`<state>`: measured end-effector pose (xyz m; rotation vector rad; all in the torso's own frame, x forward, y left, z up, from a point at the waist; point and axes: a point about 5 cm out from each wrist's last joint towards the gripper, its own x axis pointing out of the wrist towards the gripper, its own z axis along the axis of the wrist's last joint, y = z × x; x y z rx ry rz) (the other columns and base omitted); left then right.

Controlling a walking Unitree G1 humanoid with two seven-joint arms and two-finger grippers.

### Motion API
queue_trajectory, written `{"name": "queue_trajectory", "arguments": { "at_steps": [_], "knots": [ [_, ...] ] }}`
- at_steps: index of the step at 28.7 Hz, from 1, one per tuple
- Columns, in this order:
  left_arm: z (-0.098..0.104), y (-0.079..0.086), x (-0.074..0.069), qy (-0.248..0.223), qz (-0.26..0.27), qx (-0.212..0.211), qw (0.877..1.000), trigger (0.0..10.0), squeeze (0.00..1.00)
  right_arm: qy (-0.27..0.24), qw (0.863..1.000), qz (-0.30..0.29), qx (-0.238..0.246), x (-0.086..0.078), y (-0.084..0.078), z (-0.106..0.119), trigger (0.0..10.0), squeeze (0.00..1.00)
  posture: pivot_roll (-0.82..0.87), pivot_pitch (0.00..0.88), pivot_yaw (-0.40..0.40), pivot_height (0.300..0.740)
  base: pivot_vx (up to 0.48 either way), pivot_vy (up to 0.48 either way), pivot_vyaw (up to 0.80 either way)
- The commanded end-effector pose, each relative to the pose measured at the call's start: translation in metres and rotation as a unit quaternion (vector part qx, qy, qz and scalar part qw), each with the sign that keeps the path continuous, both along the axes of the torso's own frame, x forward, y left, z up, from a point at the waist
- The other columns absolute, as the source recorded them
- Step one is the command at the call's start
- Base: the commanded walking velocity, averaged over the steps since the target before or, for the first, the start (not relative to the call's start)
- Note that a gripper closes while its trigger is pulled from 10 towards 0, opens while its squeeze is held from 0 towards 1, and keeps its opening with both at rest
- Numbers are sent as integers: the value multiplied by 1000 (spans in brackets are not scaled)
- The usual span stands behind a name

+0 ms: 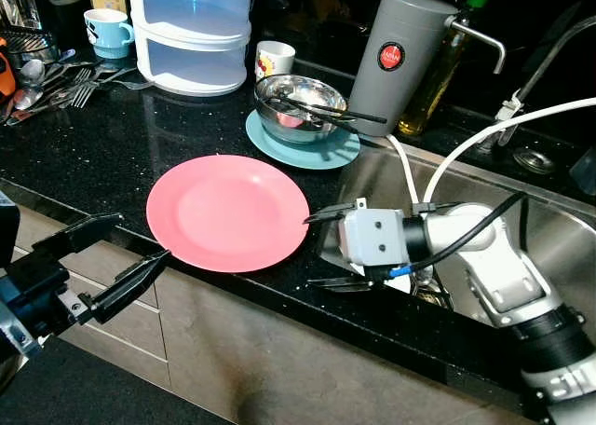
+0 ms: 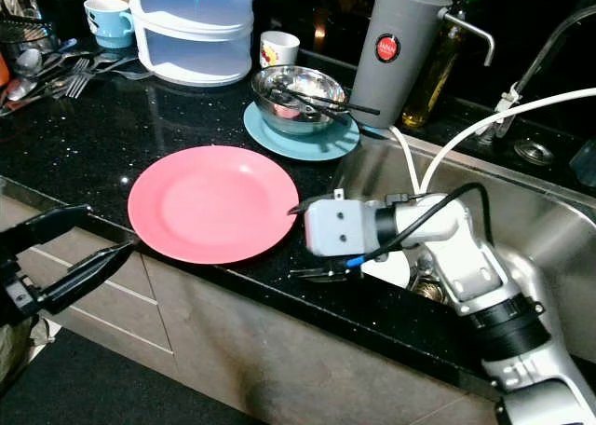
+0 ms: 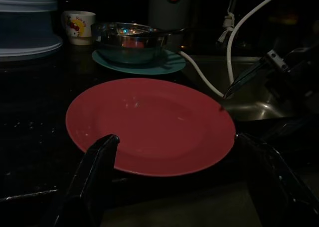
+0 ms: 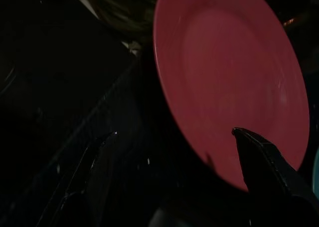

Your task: Kitchen organization

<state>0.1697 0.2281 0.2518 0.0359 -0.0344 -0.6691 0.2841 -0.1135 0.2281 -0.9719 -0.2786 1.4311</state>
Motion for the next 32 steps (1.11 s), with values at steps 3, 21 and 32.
{"name": "queue_trajectory", "arguments": {
  "at_steps": [3, 21, 32],
  "knots": [
    [0, -4, 2, 4, -12, 2, 1000, 10000, 0, -5, 1000, 23, 15, -9, 11, 0, 10000, 0, 196, 0, -125, 740, 0, 0, 0],
    [1, -6, 0, 1, -10, -4, 1000, 10000, 0, -75, 997, 12, 12, -4, 45, -8, 10000, 0, 205, 0, -140, 740, 0, 0, 0],
    [-19, 0, -8, 71, 14, -26, 997, 10000, 0, -106, 994, -23, 25, 7, 46, -1, 10000, 0, 208, 0, -140, 740, 0, 0, 0]
  ]
}}
